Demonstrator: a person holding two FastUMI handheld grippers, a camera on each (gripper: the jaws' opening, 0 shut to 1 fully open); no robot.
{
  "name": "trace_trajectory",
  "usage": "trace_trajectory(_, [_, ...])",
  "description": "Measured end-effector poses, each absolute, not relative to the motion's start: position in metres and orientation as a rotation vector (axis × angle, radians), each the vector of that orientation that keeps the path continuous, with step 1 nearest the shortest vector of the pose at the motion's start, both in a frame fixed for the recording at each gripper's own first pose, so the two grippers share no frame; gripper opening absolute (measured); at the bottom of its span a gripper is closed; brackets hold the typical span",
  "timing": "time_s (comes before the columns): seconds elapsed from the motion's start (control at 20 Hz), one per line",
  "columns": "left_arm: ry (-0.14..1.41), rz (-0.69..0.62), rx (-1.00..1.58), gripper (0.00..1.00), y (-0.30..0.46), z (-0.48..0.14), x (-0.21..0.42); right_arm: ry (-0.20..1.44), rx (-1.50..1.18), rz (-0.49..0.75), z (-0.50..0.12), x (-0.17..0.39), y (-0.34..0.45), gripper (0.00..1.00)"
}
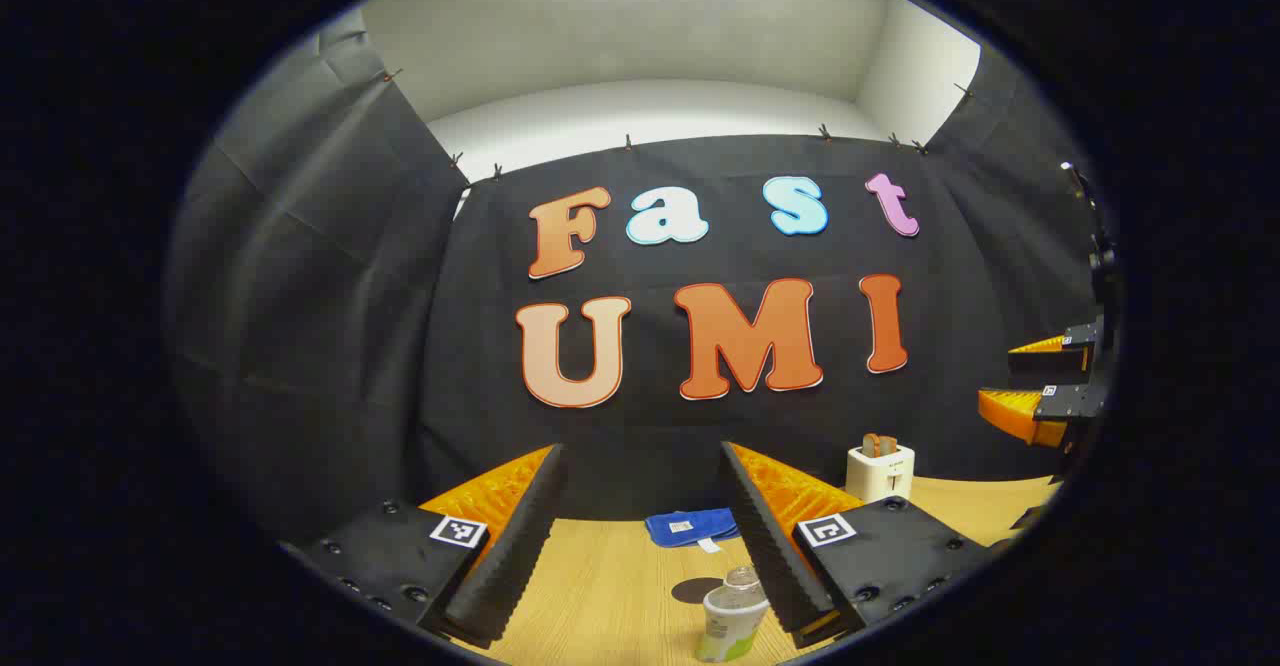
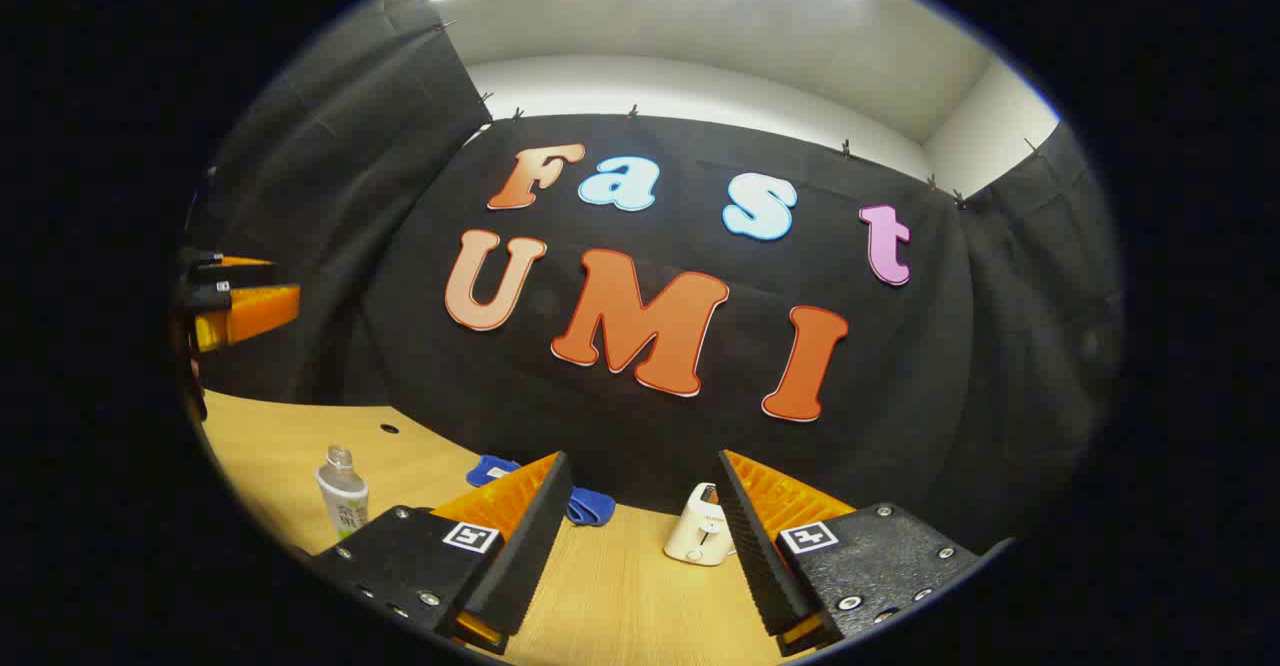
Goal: Open the teacup lid with one hand, grasp the water bottle and pour water into the teacup with the other hand; after pouring, place the water bottle on the coaster and then close the teacup lid.
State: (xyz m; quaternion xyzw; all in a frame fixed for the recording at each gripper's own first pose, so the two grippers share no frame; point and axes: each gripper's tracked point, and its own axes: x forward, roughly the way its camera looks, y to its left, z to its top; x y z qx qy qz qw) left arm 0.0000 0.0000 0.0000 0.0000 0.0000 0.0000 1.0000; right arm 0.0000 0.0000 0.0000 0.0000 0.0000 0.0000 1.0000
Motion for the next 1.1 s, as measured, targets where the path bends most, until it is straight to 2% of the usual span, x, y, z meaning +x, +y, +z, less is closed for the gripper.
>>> trace_trajectory(0.35, [0.017, 0.033, -0.001, 0.96, 0.005, -0.003, -0.026, -0.076, 0.062, 0.017, 0.044, -0.018, 0.012, 0.87])
trace_trajectory(0.6, [0.0, 0.041, -0.005, 0.97, 0.002, 0.003, -0.035, -0.022, 0.158, 0.054, 0.015, -0.019, 0.037, 0.87])
trace_trajectory(0.95, [0.063, 0.037, -0.032, 0.97, -0.013, -0.024, -0.043, -0.004, 0.136, 0.063, -0.004, -0.028, 0.044, 0.87])
trace_trajectory(1.1, [0.077, 0.038, -0.025, 0.96, -0.019, -0.028, -0.044, 0.001, 0.074, 0.07, -0.01, -0.03, 0.045, 0.96])
